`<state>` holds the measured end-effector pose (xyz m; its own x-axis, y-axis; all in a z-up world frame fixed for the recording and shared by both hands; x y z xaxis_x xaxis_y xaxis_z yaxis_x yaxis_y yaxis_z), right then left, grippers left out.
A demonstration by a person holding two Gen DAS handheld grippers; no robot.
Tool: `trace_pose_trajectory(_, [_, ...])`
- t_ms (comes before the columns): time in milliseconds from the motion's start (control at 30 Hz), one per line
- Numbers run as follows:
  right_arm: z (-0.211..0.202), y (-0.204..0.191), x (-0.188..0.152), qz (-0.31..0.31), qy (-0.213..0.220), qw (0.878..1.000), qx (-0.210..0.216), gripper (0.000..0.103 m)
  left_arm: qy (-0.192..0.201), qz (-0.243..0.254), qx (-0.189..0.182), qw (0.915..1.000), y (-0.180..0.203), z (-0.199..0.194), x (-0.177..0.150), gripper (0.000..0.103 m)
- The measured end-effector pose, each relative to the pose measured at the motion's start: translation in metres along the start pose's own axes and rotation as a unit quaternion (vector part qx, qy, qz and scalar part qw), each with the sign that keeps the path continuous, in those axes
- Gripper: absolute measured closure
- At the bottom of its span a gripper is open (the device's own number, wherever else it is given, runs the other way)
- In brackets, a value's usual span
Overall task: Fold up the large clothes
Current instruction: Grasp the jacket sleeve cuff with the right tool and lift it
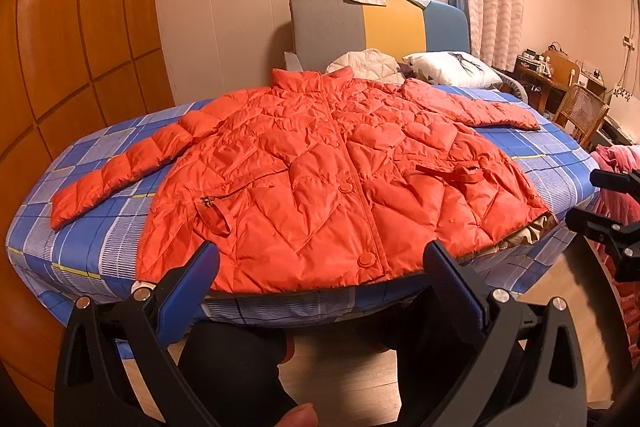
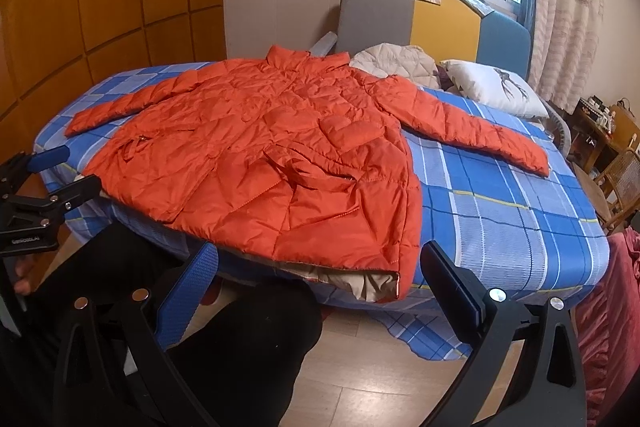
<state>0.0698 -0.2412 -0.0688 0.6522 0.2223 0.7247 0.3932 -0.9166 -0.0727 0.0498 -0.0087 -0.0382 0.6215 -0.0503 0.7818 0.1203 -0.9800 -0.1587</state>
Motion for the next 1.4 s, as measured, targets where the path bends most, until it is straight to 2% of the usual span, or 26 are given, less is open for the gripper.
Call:
trace_pose_trajectory(67, [0.0, 0.008, 0.0, 0.021, 0.006, 1.0, 0.004, 0.003, -0.004, -0.004, -0.022, 0.9997, 0.0, 0.003, 0.001, 0.002])
trace_pose_trajectory(167, [-0.001, 0.031, 0.005, 0.088, 0.026, 0.995, 0.027, 0.003, -0.005, -0.014, -0.048, 0.9988, -0.001, 0.007, 0.004, 0.002])
trace_pose_trajectory(267, [0.004, 0.067, 0.012, 0.182, 0.044, 0.981, 0.048, 0.003, -0.019, -0.025, -0.072, 0.9969, -0.002, 0.019, 0.009, 0.002])
trace_pose_trajectory(333, [0.01, 0.094, 0.018, 0.234, 0.061, 0.969, 0.055, 0.003, -0.025, -0.024, -0.068, 0.9971, -0.003, 0.026, 0.013, 0.002])
trace_pose_trajectory(400, [0.019, 0.127, 0.024, 0.286, 0.078, 0.953, 0.065, 0.003, -0.039, -0.033, -0.073, 0.996, -0.005, 0.039, 0.018, 0.002])
trace_pose_trajectory(500, [0.037, 0.178, 0.033, 0.354, 0.095, 0.929, 0.051, 0.005, -0.062, -0.052, -0.074, 0.994, -0.011, 0.063, 0.025, 0.002])
trace_pose_trajectory(533, [0.043, 0.193, 0.035, 0.371, 0.1, 0.922, 0.048, 0.012, -0.065, -0.057, -0.074, 0.9935, -0.012, 0.068, 0.028, 0.002])
trace_pose_trajectory(567, [0.052, 0.216, 0.037, 0.398, 0.106, 0.91, 0.045, 0.024, -0.069, -0.06, -0.07, 0.9934, -0.014, 0.078, 0.032, 0.002])
trace_pose_trajectory(633, [0.068, 0.256, 0.04, 0.442, 0.118, 0.888, 0.035, 0.033, -0.073, -0.055, -0.065, 0.9938, -0.015, 0.091, 0.04, 0.002])
trace_pose_trajectory(700, [0.088, 0.3, 0.043, 0.49, 0.135, 0.861, 0.035, 0.04, -0.074, -0.056, -0.063, 0.9937, -0.015, 0.105, 0.051, 0.002])
trace_pose_trajectory(733, [0.096, 0.314, 0.045, 0.504, 0.14, 0.852, 0.033, 0.042, -0.076, -0.056, -0.067, 0.9933, -0.015, 0.111, 0.054, 0.002])
trace_pose_trajectory(767, [0.107, 0.339, 0.047, 0.526, 0.152, 0.836, 0.028, 0.045, -0.079, -0.055, -0.07, 0.9929, -0.015, 0.117, 0.058, 0.002])
trace_pose_trajectory(833, [0.125, 0.368, 0.05, 0.552, 0.161, 0.818, 0.025, 0.049, -0.084, -0.05, -0.077, 0.9923, -0.011, 0.128, 0.069, 0.002])
trace_pose_trajectory(1000, [0.167, 0.431, 0.06, 0.598, 0.179, 0.781, 0.005, 0.049, -0.117, -0.046, -0.077, 0.9892, 0.002, 0.16, 0.083, 0.002])
trace_pose_trajectory(1100, [0.182, 0.454, 0.064, 0.61, 0.18, 0.772, -0.007, 0.049, -0.128, -0.06, -0.071, 0.9875, 0.005, 0.178, 0.089, 0.002])
trace_pose_trajectory(1133, [0.184, 0.461, 0.064, 0.611, 0.182, 0.77, -0.011, 0.053, -0.131, -0.064, -0.066, 0.9871, 0.006, 0.184, 0.09, 0.002])
trace_pose_trajectory(1167, [0.185, 0.467, 0.064, 0.612, 0.183, 0.769, -0.016, 0.061, -0.137, -0.067, -0.062, 0.9863, 0.007, 0.191, 0.093, 0.002])
trace_pose_trajectory(1200, [0.187, 0.472, 0.065, 0.614, 0.185, 0.767, -0.017, 0.063, -0.141, -0.069, -0.059, 0.9859, 0.007, 0.196, 0.094, 0.002])
trace_pose_trajectory(1233, [0.189, 0.479, 0.066, 0.614, 0.183, 0.768, -0.02, 0.07, -0.142, -0.072, -0.054, 0.9857, 0.006, 0.2, 0.094, 0.002])
trace_pose_trajectory(1267, [0.19, 0.483, 0.066, 0.611, 0.177, 0.771, -0.026, 0.08, -0.144, -0.076, -0.048, 0.9855, 0.005, 0.205, 0.095, 0.002])
trace_pose_trajectory(1300, [0.191, 0.487, 0.067, 0.608, 0.172, 0.774, -0.028, 0.084, -0.145, -0.08, -0.045, 0.9853, 0.002, 0.207, 0.096, 0.002])
trace_pose_trajectory(1333, [0.189, 0.489, 0.068, 0.604, 0.168, 0.779, -0.033, 0.093, -0.144, -0.086, -0.039, 0.9851, -0.002, 0.211, 0.097, 0.002])
trace_pose_trajectory(1367, [0.186, 0.489, 0.071, 0.595, 0.166, 0.786, -0.04, 0.097, -0.144, -0.089, -0.036, 0.9849, -0.004, 0.212, 0.097, 0.002])
trace_pose_trajectory(1400, [0.182, 0.486, 0.082, 0.574, 0.16, 0.802, -0.05, 0.098, -0.142, -0.096, -0.032, 0.9846, -0.009, 0.214, 0.098, 0.003])
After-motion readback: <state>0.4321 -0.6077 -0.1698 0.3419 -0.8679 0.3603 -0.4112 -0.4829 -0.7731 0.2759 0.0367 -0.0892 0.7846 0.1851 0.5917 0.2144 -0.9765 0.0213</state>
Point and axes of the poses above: each gripper's, at about its wrist camera, not at the fingertips, and z roughly the way its jaws point, y to its right, x to its top, the point moved 3 cm from there along z, roughly the way its jaws point, and after that the axes turned 12 degrees about x, right-handed, at the moved point
